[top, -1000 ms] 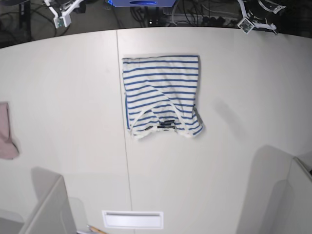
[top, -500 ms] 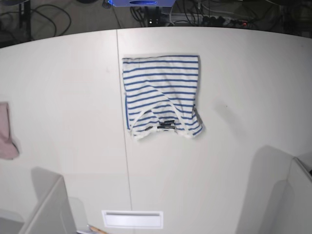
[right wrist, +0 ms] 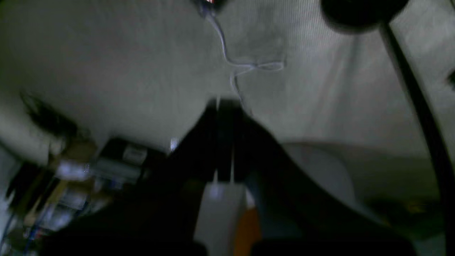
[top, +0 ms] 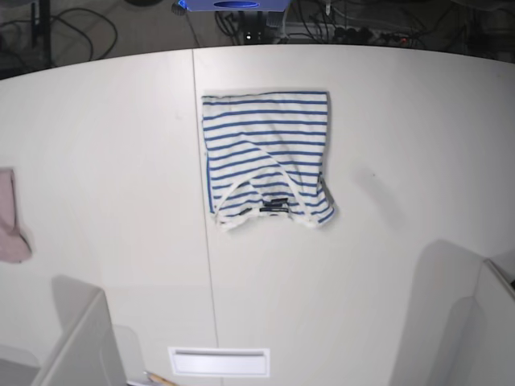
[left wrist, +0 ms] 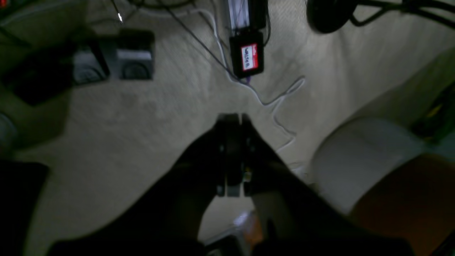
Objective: Fold the T-shirt properly
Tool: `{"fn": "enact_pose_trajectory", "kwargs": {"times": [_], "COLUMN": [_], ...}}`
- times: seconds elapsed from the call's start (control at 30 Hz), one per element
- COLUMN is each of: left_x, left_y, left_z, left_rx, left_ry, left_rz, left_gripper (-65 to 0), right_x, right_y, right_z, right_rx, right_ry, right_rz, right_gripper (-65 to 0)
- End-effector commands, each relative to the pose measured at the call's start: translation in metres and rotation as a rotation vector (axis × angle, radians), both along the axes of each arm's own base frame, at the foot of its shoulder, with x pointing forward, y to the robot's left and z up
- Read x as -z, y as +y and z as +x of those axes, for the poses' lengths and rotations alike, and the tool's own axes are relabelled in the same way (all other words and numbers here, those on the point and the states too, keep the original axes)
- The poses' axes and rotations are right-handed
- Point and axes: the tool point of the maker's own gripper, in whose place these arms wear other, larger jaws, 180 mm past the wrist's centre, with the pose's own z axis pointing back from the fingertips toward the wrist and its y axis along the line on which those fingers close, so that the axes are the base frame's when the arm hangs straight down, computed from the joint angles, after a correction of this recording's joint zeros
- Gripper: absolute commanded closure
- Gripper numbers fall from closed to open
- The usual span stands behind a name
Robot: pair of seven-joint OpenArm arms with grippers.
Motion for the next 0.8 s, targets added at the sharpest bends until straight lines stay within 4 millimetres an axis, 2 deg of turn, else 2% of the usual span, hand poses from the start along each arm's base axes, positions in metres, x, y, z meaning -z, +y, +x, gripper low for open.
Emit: {"fn": "enact_pose_trajectory", "kwargs": {"times": [0.0, 0.13, 0.27, 0.33, 0.47, 0.63, 0.7, 0.77], "left_x": [0.001, 0.014, 0.029, 0.035, 0.039, 0.04, 0.042, 0.042], "left_y": [0.001, -0.005, -0.015, -0.024, -0.034, -0.031, -0.03, -0.027], "left_z": [0.009, 0.027, 0.018, 0.022, 0.034, 0.046, 0.071, 0.082], "left_rx": [-0.026, -0.015, 0.258, 0.358, 0.331, 0.295, 0.293, 0.294], "left_ry": [-0.018, -0.028, -0.035, -0.062, -0.091, -0.111, -0.164, -0.189], "left_rz": [-0.009, 0.021, 0.123, 0.159, 0.173, 0.188, 0.197, 0.205], "left_gripper": [0.0, 0.0, 0.0, 0.0, 0.0, 0.0, 0.0, 0.0], "right_x": [0.006, 0.03, 0.038, 0.038, 0.039, 0.039, 0.04, 0.041], "right_y": [-0.004, 0.001, 0.004, 0.011, 0.015, 0.011, 0.01, 0.004], "right_z": [-0.003, 0.005, 0.029, 0.035, 0.035, 0.036, 0.039, 0.047], "right_rx": [-0.014, -0.034, -0.013, -0.005, -0.005, -0.009, -0.011, -0.014], "right_ry": [0.009, -0.07, -0.226, -0.263, -0.244, -0.247, -0.252, -0.264], "right_rz": [-0.023, -0.063, -0.075, -0.061, -0.057, -0.062, -0.063, -0.071], "right_gripper": [0.0, 0.0, 0.0, 0.0, 0.0, 0.0, 0.0, 0.0]}}
